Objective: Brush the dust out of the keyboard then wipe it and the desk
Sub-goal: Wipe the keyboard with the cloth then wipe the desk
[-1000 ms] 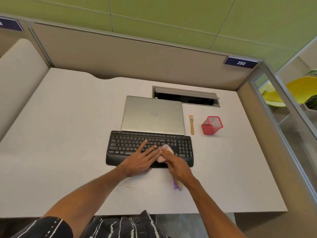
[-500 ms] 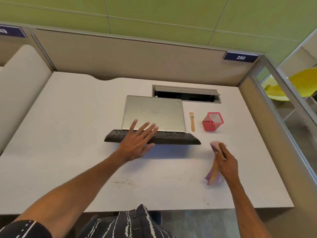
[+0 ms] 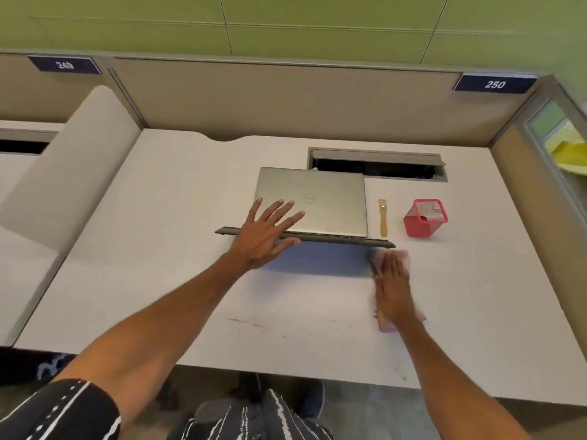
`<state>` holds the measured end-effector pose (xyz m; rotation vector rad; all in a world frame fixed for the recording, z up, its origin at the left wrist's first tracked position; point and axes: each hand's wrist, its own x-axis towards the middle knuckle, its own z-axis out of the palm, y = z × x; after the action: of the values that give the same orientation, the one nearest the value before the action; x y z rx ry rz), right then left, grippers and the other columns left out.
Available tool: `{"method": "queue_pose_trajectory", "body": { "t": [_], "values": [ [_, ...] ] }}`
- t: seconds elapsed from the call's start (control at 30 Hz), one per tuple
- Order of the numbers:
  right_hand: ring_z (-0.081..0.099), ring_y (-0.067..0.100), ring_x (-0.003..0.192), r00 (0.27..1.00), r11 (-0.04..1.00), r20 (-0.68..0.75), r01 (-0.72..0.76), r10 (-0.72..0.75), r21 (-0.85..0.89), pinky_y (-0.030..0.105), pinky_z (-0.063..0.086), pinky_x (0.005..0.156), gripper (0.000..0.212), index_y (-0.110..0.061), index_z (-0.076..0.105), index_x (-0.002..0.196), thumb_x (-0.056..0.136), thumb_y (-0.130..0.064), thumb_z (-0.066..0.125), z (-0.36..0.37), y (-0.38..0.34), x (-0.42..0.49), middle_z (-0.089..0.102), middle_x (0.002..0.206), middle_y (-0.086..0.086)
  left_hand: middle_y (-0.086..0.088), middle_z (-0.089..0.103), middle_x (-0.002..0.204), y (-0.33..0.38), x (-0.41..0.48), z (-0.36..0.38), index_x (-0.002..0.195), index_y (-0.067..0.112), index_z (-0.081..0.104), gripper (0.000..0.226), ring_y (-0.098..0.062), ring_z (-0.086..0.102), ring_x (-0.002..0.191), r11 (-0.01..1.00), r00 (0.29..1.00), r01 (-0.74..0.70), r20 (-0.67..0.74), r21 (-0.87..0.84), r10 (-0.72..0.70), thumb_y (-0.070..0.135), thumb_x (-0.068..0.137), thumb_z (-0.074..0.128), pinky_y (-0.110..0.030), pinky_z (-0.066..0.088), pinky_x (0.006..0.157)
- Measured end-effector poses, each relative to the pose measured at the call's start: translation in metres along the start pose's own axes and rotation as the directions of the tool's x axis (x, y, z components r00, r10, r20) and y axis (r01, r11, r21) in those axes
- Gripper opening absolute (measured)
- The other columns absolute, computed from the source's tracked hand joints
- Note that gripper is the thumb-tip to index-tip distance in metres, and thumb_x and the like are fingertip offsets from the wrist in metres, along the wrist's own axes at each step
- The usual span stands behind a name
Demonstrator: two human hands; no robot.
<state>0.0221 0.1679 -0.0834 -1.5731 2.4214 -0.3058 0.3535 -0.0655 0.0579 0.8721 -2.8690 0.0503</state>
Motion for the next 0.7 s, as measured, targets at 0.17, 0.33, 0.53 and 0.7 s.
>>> {"method": "queue_pose_trajectory", "body": {
  "t": [0.17,0.33,0.53,0.7],
  "values": [
    [0.007,0.035,0.16,0.985,0.984,0.031,0.169,-0.168,-0.058,0.056,0.026,0.122,0.07,-0.012,0.02,0.165,0.097,-0.016,0.035,0.017,-0.09,0.014,0.016,0.171,0.016,0.011,0.01,0.184,-0.016,0.005,-0.004,0.175,0.042,0.01,0.068,-0.012,0.005,0.17,0.99,0.994,-0.056,0.081,-0.133,0.067,0.069,0.114,0.023,-0.056,0.002,0.137],
    [0.008,0.031,0.161,0.937,0.935,0.05,0.341,-0.346,0.094,0.054,0.02,0.127,0.065,-0.015,0.021,0.166,0.105,-0.018,0.045,0.054,-0.189,0.011,0.016,0.173,0.012,0.011,0.005,0.185,-0.027,0.014,-0.009,0.175,0.04,0.013,0.069,-0.012,-0.002,0.17,0.971,0.988,-0.074,0.114,-0.228,0.102,0.065,0.115,0.034,-0.056,0.0,0.137],
    [0.026,0.029,0.157,0.803,0.803,0.086,0.573,-0.59,0.164,0.041,0.005,0.129,0.057,-0.015,0.029,0.164,0.107,-0.025,0.024,0.082,-0.302,0.014,0.03,0.169,0.008,0.01,0.004,0.185,-0.038,0.01,-0.004,0.175,0.043,0.012,0.068,-0.015,-0.002,0.171,0.96,0.974,-0.124,0.155,-0.252,0.167,0.066,0.114,0.034,-0.054,-0.005,0.137],
    [0.019,0.02,0.159,0.656,0.674,0.159,0.703,-0.738,0.227,0.041,0.005,0.131,0.052,-0.021,0.031,0.163,0.112,-0.021,0.038,0.097,-0.348,0.006,0.028,0.17,-0.001,0.007,0.006,0.185,-0.041,0.01,0.002,0.175,0.042,0.011,0.068,-0.017,0.0,0.171,0.956,0.968,-0.155,0.156,-0.251,0.198,0.067,0.114,0.03,-0.055,-0.002,0.137]
  ]
}}
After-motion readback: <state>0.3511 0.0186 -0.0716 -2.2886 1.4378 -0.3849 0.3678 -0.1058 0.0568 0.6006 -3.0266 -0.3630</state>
